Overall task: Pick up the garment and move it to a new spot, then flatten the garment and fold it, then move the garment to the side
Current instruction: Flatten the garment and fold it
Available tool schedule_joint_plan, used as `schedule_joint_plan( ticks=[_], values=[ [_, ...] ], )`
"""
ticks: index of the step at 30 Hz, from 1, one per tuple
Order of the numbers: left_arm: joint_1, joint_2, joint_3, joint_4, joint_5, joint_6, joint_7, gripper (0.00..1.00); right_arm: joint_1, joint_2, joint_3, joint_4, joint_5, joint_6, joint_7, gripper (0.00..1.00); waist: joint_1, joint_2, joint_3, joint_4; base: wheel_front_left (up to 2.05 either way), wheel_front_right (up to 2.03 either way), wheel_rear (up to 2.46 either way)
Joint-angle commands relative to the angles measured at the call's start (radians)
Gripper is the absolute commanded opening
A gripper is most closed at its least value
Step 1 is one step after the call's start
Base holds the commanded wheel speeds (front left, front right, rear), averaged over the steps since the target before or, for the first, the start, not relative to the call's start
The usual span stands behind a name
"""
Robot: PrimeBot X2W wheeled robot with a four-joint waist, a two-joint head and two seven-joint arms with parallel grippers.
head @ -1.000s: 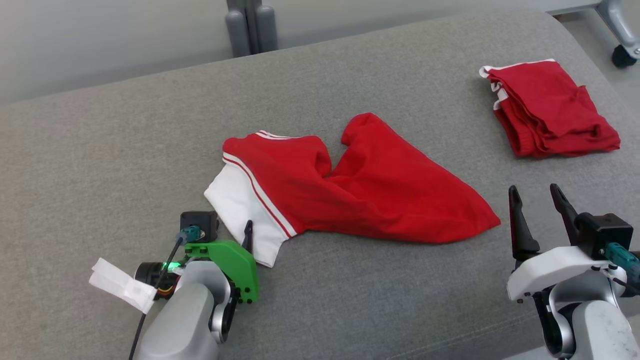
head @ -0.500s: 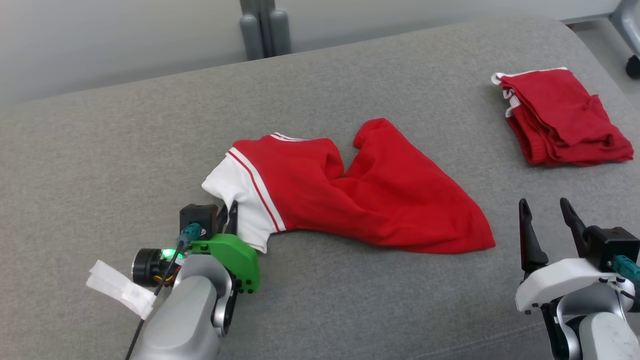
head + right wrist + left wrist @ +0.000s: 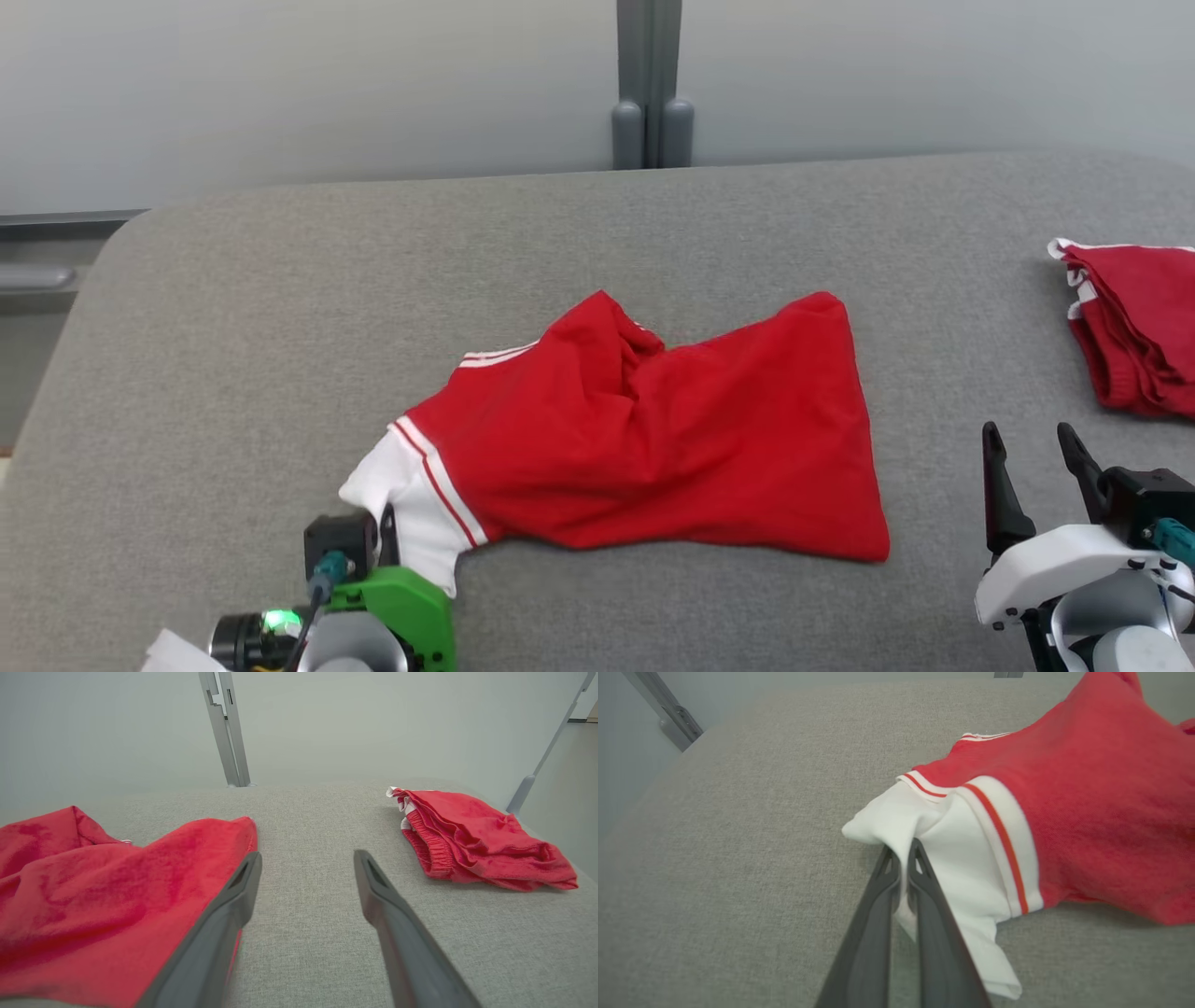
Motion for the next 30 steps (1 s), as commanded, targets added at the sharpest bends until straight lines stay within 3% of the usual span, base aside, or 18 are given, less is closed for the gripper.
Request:
schedule_joint_plan(
  ticks=[1, 3, 4, 5, 6, 7, 13, 21, 26, 30],
  values=[
    [0.039, 0.006, -0.005, -0.028, 0.003, 0.016, 0.011, 0.0, 0.011, -0.002, -0.004, 0.004, 0.0, -0.002, -0.005, 1.0, 0.0, 0.0, -0.033, 0.042, 0.0, 0.0, 0.0],
    [0.082, 0.001, -0.017, -0.066, -0.002, 0.027, 0.032, 0.0, 0.01, -0.002, -0.012, 0.005, -0.002, -0.002, -0.004, 1.0, 0.0, 0.0, -0.031, 0.044, 0.0, 0.0, 0.0],
    [0.098, -0.001, -0.023, -0.082, -0.003, 0.029, 0.039, 0.12, 0.01, -0.002, -0.017, 0.004, -0.004, -0.002, -0.002, 1.0, 0.0, 0.0, -0.029, 0.044, 0.0, 0.0, 0.0],
    [0.111, -0.004, -0.031, -0.095, -0.003, 0.031, 0.049, 0.31, 0.009, -0.002, -0.025, 0.002, -0.003, -0.002, -0.003, 1.0, 0.0, 0.0, -0.028, 0.042, 0.0, 0.0, 0.0],
    [0.123, -0.008, -0.041, -0.108, -0.004, 0.032, 0.056, 0.74, 0.009, -0.002, -0.029, 0.0, -0.007, -0.002, -0.001, 1.0, 0.0, 0.0, -0.027, 0.039, 0.0, 0.0, 0.0],
    [0.13, -0.013, -0.048, -0.121, -0.002, 0.033, 0.061, 1.0, 0.008, -0.002, -0.034, 0.0, -0.009, -0.002, -0.001, 1.0, 0.0, 0.0, -0.025, 0.036, 0.0, 0.0, 0.0],
    [0.132, -0.03, -0.071, -0.176, 0.002, 0.025, 0.045, 1.0, 0.015, -0.002, -0.066, -0.025, -0.02, -0.002, 0.008, 1.0, 0.0, 0.0, -0.021, 0.015, 0.0, 0.0, 0.0],
    [0.097, -0.003, -0.041, -0.258, 0.013, 0.057, 0.012, 1.0, 0.018, -0.002, -0.042, -0.045, -0.024, -0.002, 0.025, 1.0, 0.0, 0.0, -0.03, 0.016, 0.0, 0.0, 0.0],
    [0.098, 0.015, -0.024, -0.314, 0.013, 0.076, 0.007, 1.0, 0.001, -0.002, 0.035, -0.031, -0.018, -0.002, 0.021, 1.0, 0.0, 0.0, -0.03, 0.041, 0.0, 0.0, 0.0],
    [0.107, 0.026, -0.014, -0.343, 0.011, 0.085, 0.005, 1.0, -0.04, -0.002, 0.154, 0.009, -0.01, -0.002, 0.023, 1.0, 0.0, 0.0, -0.023, 0.074, 0.0, 0.0, 0.0]
  ],
)
